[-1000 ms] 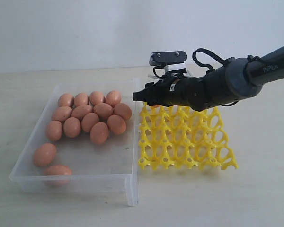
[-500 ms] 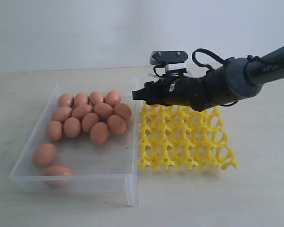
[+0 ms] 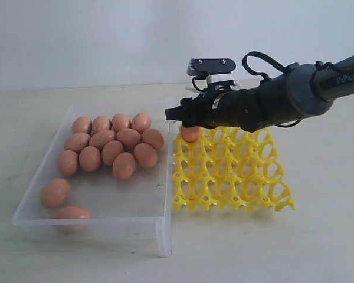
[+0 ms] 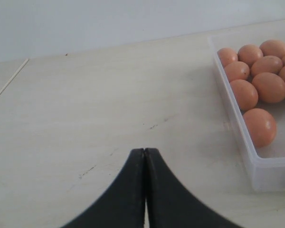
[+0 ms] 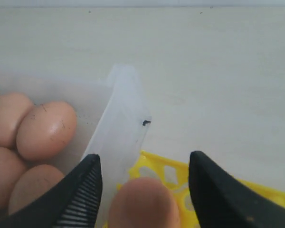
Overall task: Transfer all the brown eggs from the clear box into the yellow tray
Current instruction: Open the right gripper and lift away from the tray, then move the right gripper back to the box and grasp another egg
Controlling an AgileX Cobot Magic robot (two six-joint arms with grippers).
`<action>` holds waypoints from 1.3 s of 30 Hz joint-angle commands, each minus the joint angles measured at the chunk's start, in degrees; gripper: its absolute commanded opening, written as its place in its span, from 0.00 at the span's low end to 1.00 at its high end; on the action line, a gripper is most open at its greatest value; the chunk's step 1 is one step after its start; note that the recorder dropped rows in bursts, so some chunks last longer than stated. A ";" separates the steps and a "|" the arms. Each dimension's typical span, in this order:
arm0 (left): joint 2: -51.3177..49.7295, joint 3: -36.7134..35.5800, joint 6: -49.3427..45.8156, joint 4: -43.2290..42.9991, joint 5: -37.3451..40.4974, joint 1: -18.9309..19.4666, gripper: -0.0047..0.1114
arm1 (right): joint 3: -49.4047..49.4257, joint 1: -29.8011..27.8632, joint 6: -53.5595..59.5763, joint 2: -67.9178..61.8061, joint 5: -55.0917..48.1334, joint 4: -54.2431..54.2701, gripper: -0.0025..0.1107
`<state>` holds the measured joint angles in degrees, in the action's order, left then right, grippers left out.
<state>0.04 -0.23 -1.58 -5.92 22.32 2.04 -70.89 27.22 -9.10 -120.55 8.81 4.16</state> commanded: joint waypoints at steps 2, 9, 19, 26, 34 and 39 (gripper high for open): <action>-0.04 0.23 0.28 0.14 -0.52 -0.34 0.04 | -0.34 0.57 -0.02 6.19 -2.94 -0.64 0.50; -0.04 0.23 0.28 0.14 -0.52 -0.34 0.04 | -0.34 4.93 2.34 13.18 -12.52 -0.73 0.30; -0.04 0.23 0.28 0.14 -0.52 -0.34 0.04 | -4.44 18.47 17.04 12.25 -24.85 0.34 0.04; -0.04 0.23 0.28 0.14 -0.52 -0.34 0.04 | -38.98 22.64 25.61 -6.58 -73.35 10.76 0.15; -0.04 0.23 0.28 0.14 -0.52 -0.34 0.04 | -51.48 27.84 24.42 -17.06 -73.12 8.75 0.49; -0.04 0.23 0.28 0.14 -0.52 -0.34 0.04 | -51.48 28.39 24.60 -18.90 -71.55 4.89 0.49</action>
<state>0.04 -0.23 -1.58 -5.92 22.32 2.04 -121.88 55.45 15.25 -138.71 -63.89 12.34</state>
